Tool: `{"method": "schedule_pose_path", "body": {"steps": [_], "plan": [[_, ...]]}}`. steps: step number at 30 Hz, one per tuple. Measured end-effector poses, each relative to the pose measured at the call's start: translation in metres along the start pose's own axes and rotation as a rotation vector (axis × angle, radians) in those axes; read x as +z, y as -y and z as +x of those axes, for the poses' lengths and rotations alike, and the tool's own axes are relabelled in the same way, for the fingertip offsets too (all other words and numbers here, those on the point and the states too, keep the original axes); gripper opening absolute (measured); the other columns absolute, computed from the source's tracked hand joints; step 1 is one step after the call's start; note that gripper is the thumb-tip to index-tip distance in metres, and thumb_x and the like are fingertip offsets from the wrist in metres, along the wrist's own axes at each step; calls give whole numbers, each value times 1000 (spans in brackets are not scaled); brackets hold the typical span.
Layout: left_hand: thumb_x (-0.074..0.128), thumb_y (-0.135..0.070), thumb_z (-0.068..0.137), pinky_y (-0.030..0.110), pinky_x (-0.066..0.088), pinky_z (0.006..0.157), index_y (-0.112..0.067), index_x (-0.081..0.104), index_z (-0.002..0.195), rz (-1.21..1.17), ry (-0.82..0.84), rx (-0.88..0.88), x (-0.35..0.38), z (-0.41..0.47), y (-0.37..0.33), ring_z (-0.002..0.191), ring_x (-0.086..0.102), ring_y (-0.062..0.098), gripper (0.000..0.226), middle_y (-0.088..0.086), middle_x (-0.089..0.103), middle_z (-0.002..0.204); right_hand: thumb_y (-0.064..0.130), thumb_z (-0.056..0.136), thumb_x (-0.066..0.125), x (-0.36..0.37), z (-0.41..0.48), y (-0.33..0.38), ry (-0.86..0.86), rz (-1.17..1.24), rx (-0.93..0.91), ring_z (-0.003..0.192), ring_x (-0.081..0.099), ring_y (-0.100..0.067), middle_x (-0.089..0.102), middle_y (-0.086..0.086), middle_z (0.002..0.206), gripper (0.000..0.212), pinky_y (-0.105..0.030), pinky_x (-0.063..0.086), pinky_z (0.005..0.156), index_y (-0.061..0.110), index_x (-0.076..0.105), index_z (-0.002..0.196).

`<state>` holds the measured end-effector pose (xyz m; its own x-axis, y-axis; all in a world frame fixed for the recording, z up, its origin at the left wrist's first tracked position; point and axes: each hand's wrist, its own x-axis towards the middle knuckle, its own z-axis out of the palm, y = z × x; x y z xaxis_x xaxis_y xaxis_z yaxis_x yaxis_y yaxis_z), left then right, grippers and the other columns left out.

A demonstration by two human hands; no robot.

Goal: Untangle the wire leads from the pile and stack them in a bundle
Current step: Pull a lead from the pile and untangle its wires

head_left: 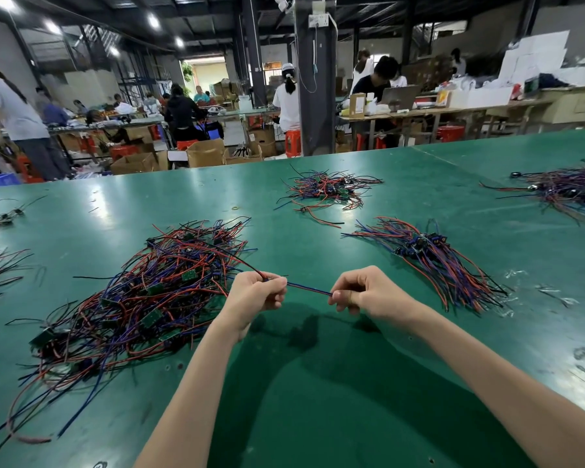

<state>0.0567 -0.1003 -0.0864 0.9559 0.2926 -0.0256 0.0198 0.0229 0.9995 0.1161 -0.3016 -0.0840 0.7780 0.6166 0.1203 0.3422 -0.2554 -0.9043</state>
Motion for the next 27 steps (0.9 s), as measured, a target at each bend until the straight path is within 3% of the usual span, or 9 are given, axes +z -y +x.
{"method": "schedule_pose_path", "body": {"steps": [5, 10, 16, 21, 27], "plan": [[58, 4, 88, 17, 45, 45, -2, 58, 72, -77, -35, 33, -6, 3, -3, 45, 50, 8, 18, 0, 57, 53, 0, 87, 63, 8, -2, 6, 47, 78, -92, 51, 54, -4, 66, 4, 59, 20, -16, 45, 55, 14, 69, 74], [57, 5, 88, 17, 45, 45, -3, 57, 71, -101, -26, 36, -5, 4, -5, 45, 51, 8, 18, 1, 58, 53, 2, 86, 65, -5, 4, -3, -36, -114, -29, 46, 50, 1, 65, -3, 63, 27, -15, 43, 52, 21, 66, 67], [57, 5, 88, 17, 44, 44, -2, 58, 70, -86, -78, 0, -8, 5, -3, 43, 50, 7, 20, 3, 55, 55, -9, 86, 59, -3, 4, -4, 62, 33, -71, 54, 57, 1, 71, 10, 66, 30, -14, 46, 56, 18, 68, 75], [58, 3, 88, 18, 45, 45, -3, 59, 71, -111, -59, -16, -11, 7, -4, 46, 51, 9, 18, 2, 58, 55, 6, 84, 69, -6, 8, -12, 27, -56, -23, 50, 53, -2, 63, 6, 55, 22, -18, 45, 53, 21, 69, 68], [59, 3, 88, 19, 46, 45, -2, 59, 73, -105, -79, -57, -13, 7, -4, 46, 52, 10, 15, 3, 59, 54, 1, 87, 64, -12, 5, -9, 108, 49, -49, 51, 54, -4, 67, 6, 59, 19, -17, 46, 56, 17, 71, 77]]}}
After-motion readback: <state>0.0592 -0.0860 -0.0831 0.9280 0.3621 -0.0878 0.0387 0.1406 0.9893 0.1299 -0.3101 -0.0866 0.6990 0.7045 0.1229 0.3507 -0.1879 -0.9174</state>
